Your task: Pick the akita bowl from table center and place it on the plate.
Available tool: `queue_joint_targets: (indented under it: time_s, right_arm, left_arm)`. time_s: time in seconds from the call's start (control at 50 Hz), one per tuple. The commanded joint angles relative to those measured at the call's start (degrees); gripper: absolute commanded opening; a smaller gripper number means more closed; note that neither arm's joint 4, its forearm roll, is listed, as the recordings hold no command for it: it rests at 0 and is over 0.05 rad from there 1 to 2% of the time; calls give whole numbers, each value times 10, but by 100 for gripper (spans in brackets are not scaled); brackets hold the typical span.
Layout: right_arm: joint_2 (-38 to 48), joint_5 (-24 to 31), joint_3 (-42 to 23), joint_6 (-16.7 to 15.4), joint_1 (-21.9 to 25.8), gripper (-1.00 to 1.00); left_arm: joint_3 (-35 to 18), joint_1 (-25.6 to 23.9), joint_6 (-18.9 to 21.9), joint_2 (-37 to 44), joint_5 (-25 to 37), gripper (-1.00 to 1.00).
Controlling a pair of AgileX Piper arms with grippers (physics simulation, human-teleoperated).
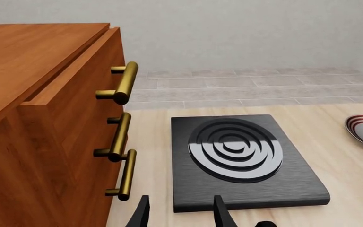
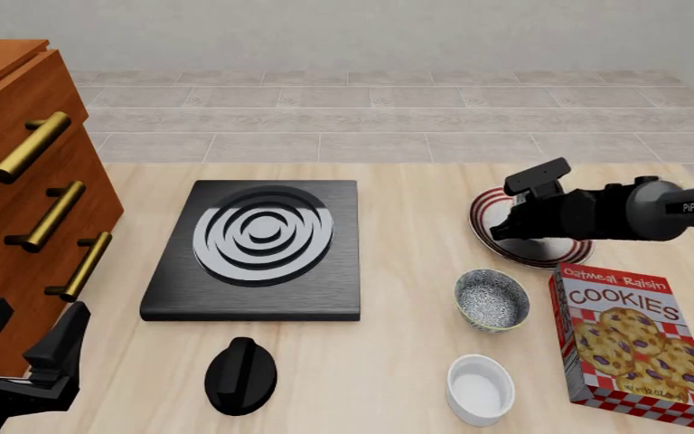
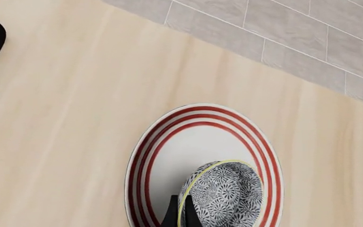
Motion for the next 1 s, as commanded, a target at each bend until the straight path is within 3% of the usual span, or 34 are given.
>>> queue_joint_targets:
  time_s: [0.02, 0.24, 0.3, 0.38, 0.4, 0.56, 0.6, 0.68, 1.0]
  right_arm:
    - [36, 9, -25, 5, -5, -100]
    - [36, -1, -13, 8, 6, -100]
    - [22, -6, -8, 33, 17, -100]
    - [23, -18, -1, 21, 8, -100]
    - [24, -19, 0, 21, 6, 100]
    - [14, -24, 9, 17, 8, 100]
    - [0, -22, 12, 32, 15, 100]
    - [-4, -21, 14, 14, 9, 100]
    - [-81, -14, 54, -4, 23, 100]
  left_arm:
    - [0, 0, -1, 0, 1, 100]
    - [0, 1, -1, -6, 7, 100]
    - [0, 1, -1, -5, 6, 100]
    - [0, -3, -3, 0, 3, 100]
    - [0, -4, -2, 1, 2, 100]
    - [0, -4, -2, 4, 0, 100]
    - [0, -4, -2, 4, -1, 100]
    - [0, -2, -2, 7, -3, 100]
    - [0, -4, -2, -2, 5, 100]
